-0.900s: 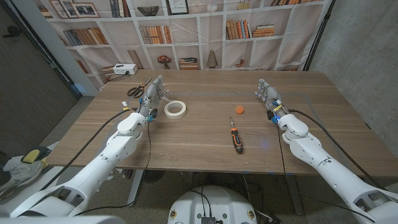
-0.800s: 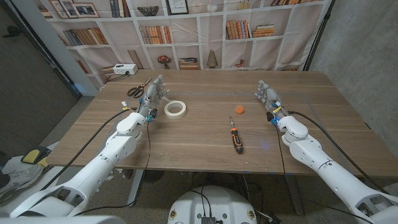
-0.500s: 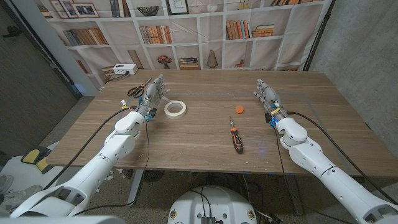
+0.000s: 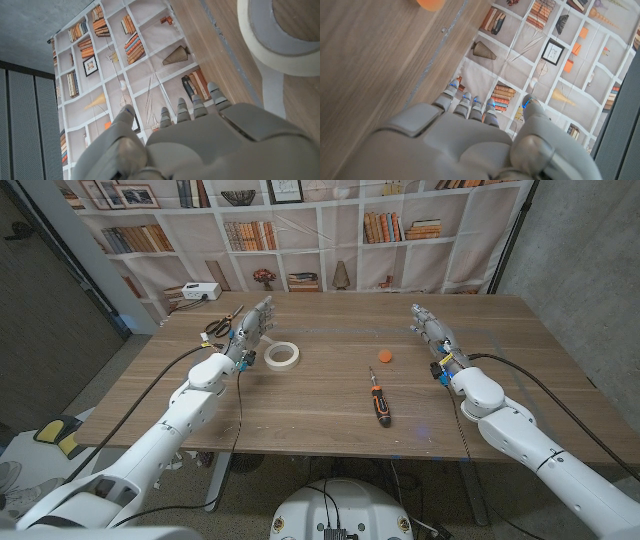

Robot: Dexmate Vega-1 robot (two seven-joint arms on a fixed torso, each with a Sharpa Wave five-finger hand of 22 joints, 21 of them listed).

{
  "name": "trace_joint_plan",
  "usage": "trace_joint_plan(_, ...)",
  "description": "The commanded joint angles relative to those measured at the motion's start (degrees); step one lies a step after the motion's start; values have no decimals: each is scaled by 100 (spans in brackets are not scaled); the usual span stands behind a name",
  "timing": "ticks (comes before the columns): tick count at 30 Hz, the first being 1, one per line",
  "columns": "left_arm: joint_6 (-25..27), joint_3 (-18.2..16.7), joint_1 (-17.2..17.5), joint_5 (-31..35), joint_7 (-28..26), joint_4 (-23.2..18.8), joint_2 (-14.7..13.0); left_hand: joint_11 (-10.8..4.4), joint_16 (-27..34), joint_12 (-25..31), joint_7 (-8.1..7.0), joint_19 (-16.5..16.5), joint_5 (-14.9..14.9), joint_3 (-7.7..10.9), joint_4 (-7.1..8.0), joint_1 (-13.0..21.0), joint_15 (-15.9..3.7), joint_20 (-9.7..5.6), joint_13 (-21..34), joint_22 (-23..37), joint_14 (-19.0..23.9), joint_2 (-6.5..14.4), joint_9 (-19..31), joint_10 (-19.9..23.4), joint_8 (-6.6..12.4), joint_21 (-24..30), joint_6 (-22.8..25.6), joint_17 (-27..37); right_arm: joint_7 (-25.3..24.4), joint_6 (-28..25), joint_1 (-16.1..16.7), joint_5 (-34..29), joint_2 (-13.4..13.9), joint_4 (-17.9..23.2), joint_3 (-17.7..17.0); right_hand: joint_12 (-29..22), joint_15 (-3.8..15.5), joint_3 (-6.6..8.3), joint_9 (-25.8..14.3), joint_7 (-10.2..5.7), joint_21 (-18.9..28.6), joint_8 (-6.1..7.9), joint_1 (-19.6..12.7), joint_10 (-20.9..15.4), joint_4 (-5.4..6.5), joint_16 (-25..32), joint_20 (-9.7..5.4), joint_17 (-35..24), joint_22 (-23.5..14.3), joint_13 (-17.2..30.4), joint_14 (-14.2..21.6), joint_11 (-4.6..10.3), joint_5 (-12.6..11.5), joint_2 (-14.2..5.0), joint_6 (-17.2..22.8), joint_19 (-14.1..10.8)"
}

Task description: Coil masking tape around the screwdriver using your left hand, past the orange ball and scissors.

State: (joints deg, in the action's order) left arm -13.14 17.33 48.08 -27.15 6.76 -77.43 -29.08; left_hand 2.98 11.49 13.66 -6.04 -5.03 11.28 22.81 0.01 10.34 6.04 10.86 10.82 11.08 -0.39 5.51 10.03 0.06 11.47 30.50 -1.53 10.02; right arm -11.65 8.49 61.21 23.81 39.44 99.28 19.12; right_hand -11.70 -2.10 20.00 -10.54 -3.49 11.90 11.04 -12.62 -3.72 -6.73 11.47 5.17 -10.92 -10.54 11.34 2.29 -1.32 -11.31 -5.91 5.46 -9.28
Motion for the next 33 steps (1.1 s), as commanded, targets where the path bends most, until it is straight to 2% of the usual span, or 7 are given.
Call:
trace_joint_plan(1, 228, 31, 189, 693, -356, -590, -181, 5, 27, 26, 14, -8, 20, 12, 8, -51, 50, 87, 15, 10, 50, 14, 15, 50, 43, -22, 73, 24, -340, -813, 334, -829, 614, 898, -9, -60, -10, 10, -17, 8, 41, 41, -65, -91, -41, 31, 48, -8, -23, 26, 31, -10, -35, -6, 70, -18)
trace_joint_plan(15, 243, -112, 425, 861, -371, -935, -329, -22, 4, 18, 34, -4, 20, 14, 2, -51, 88, 127, 21, 14, 37, 12, 17, 70, 41, -35, 145, 25, -491, -1961, 642, -1830, 1137, 1922, 76, -65, 24, 19, -18, 14, 40, 62, -121, -136, -89, 45, 71, -11, -25, 30, 69, 1, -32, 13, 149, -12)
trace_joint_plan(24, 243, -174, 497, 791, -285, -978, -328, -7, -3, 1, 37, 6, 20, 14, -2, -51, 88, 131, 24, 16, 38, 10, 19, 49, 27, -40, 152, 26, -590, -2766, 822, -2533, 1320, 2507, 191, -163, 134, -53, -32, 54, 44, 86, -151, -445, -165, 122, 148, -36, -27, 52, 267, 12, -6, 206, 268, -16)
trace_joint_plan(27, 217, -174, 492, 779, -253, -950, -311, -4, -8, -6, 35, 9, 20, 14, -3, -51, 91, 132, 25, 17, 32, 8, 19, 39, 16, -42, 137, 27, -514, -3185, 784, -2832, 1409, 2721, 303, -250, 271, 9, -52, 194, 98, 115, -411, -707, -293, 235, 208, -69, -33, 105, 567, 28, -21, 262, 315, -154)
trace_joint_plan(28, 217, -173, 492, 779, -245, -951, -309, -6, -9, -7, 35, 10, 20, 13, -3, -52, 97, 132, 25, 18, 31, 8, 19, 38, 13, -42, 134, 27, -489, -3328, 763, -2927, 1425, 2786, 343, -292, 357, 128, -75, 323, 143, 180, -721, -778, -364, 291, 192, -102, -42, 155, 725, 26, -30, 226, 451, -277)
trace_joint_plan(30, 207, -174, 492, 774, -231, -949, -304, -20, -13, -18, 31, 13, 20, 12, -4, -53, 95, 133, 26, 18, 28, 6, 20, 19, 3, -44, 121, 27, -452, -3575, 740, -3111, 1451, 2916, 415, -354, 376, 277, -96, 363, 163, 205, -1031, -871, -401, 343, 177, -132, -49, 195, 871, 47, -23, 134, 501, -334)
trace_joint_plan(33, 203, -183, 504, 781, -233, -969, -306, -21, -16, -22, 31, 9, 20, 11, -4, -54, 100, 134, 26, 19, 24, 4, 20, 14, -7, -48, 107, 28, -305, -3908, 691, -3297, 1507, 3097, 500, -526, 433, 484, -146, 381, 215, 292, -1556, -1079, -425, 410, 135, -188, -60, 285, 1112, 29, 8, 158, 713, -480)
